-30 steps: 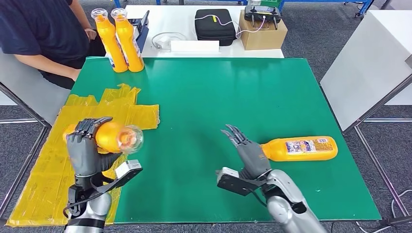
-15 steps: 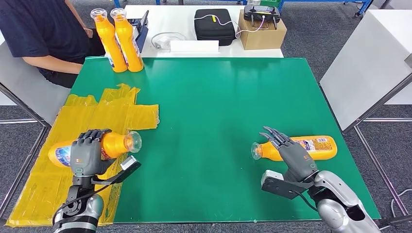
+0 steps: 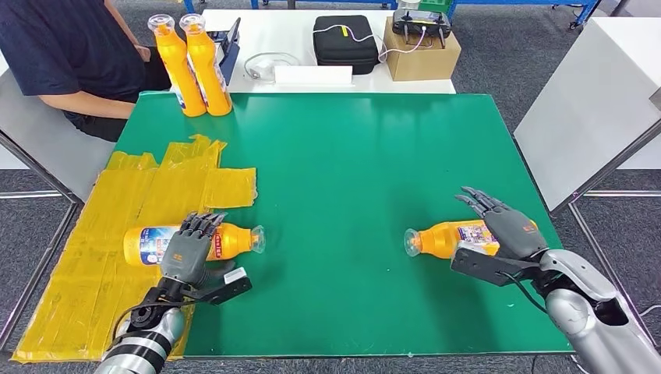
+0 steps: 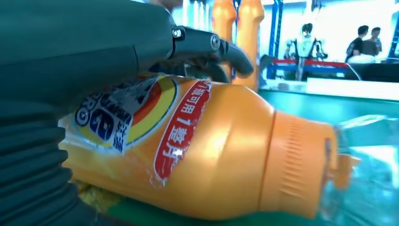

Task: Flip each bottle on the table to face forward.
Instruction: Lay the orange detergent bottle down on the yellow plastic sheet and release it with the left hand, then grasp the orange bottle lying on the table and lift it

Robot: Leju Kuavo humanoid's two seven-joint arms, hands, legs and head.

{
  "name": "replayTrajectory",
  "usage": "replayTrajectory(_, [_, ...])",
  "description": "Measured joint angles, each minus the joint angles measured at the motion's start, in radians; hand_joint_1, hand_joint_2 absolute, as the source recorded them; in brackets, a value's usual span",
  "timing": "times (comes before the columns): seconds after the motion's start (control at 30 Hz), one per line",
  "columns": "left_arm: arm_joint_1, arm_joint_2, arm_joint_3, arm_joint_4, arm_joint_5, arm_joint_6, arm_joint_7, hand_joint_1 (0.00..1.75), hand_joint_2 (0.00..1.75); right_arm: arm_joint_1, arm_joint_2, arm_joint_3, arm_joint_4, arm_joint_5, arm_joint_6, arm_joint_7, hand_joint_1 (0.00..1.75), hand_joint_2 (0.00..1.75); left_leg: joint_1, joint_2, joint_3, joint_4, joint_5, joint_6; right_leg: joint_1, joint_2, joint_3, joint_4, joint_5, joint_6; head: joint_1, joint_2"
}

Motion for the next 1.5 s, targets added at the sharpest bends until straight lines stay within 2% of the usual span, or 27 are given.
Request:
replayTrajectory(0.2, [-0.01, 0.001, -0.022, 0.011, 0.056, -0.021, -0.031, 0.0, 0.0, -0.029, 0.006, -0.007, 0.083, 0.017, -0.003, 0.004, 0.0, 1.75, -0.001, -0.002, 0.0, 0.0, 0.001, 0.001, -0.001, -0.001, 0.0, 0.0, 0.0, 0.0, 0.0, 0.0])
replayTrajectory(0.3, [-0.01, 0.001, -0.024, 0.009, 0.141, -0.045, -0.09, 0.0, 0.0, -0.03, 0.007, -0.014, 0.103, 0.016, -0.004, 0.007, 0.0, 1.75, -0.001, -0.002, 0.0, 0.0, 0.001, 0.001, -0.001, -0.001, 0.0, 0.0, 0.0, 0.0, 0.0, 0.0])
replayTrajectory(0.43, [0.025, 0.002, -0.024, -0.078, 0.466, -0.18, -0.2, 0.0, 0.0, -0.001, 0.002, -0.047, 0.122, 0.017, -0.007, 0.01, 0.0, 1.75, -0.001, -0.002, 0.0, 0.0, 0.001, 0.001, -0.001, -0.001, -0.001, 0.0, 0.0, 0.0, 0.0, 0.0])
replayTrajectory(0.6, [0.106, 0.008, -0.033, -0.338, 0.934, -0.398, -0.218, 0.0, 0.0, 0.097, -0.01, -0.103, 0.124, 0.039, -0.008, 0.019, 0.0, 1.75, -0.001, -0.002, -0.003, 0.0, 0.0, 0.001, -0.001, -0.002, -0.002, 0.0, 0.0, 0.0, 0.0, 0.0])
replayTrajectory(0.7, [0.14, 0.008, -0.029, -0.477, 1.055, -0.515, -0.219, 0.0, 0.0, 0.154, -0.018, -0.138, 0.117, 0.066, -0.01, 0.039, 0.0, 1.75, -0.001, -0.002, -0.003, 0.0, 0.0, 0.001, -0.001, -0.002, -0.003, 0.0, -0.001, 0.0, 0.0, 0.0])
replayTrajectory(0.9, [0.187, -0.007, -0.019, -0.652, 1.083, -0.606, -0.22, 0.0, 0.0, 0.225, -0.017, -0.21, 0.153, 0.194, -0.069, 0.07, 0.0, 1.75, -0.001, -0.002, -0.003, 0.0, 0.0, 0.001, -0.001, -0.001, -0.003, 0.0, -0.001, 0.0, 0.0, 0.0])
replayTrajectory(1.03, [0.19, -0.022, -0.019, -0.692, 1.077, -0.619, -0.219, 0.0, 0.0, 0.193, 0.015, -0.236, 0.26, 0.319, -0.149, 0.072, 0.0, 1.75, -0.001, -0.002, -0.002, 0.0, 0.0, 0.001, -0.001, -0.001, -0.003, 0.0, 0.0, 0.0, 0.0, 0.0])
replayTrajectory(1.23, [0.19, -0.035, -0.019, -0.712, 1.073, -0.623, -0.219, 0.0, 0.0, 0.137, 0.058, -0.255, 0.37, 0.377, -0.204, 0.07, 0.0, 1.75, -0.001, -0.001, -0.002, 0.0, 0.0, 0.001, -0.001, -0.001, -0.002, 0.0, 0.0, 0.0, 0.0, 0.0])
replayTrajectory(1.37, [0.192, -0.038, -0.019, -0.723, 1.076, -0.627, -0.219, 0.0, 0.0, 0.096, 0.098, -0.274, 0.422, 0.397, -0.273, 0.001, 0.0, 1.75, -0.001, 0.0, -0.002, 0.0, 0.0, 0.001, -0.001, -0.001, -0.002, 0.0, 0.0, 0.0, 0.0, 0.0])
replayTrajectory(1.5, [0.213, -0.038, -0.018, -0.746, 1.082, -0.623, -0.219, 0.0, 0.0, 0.09, 0.13, -0.284, 0.375, 0.376, -0.292, -0.069, 0.0, 1.75, -0.001, -0.001, -0.002, 0.0, 0.0, 0.001, -0.001, -0.001, -0.003, 0.0, 0.0, 0.0, 0.0, 0.0])
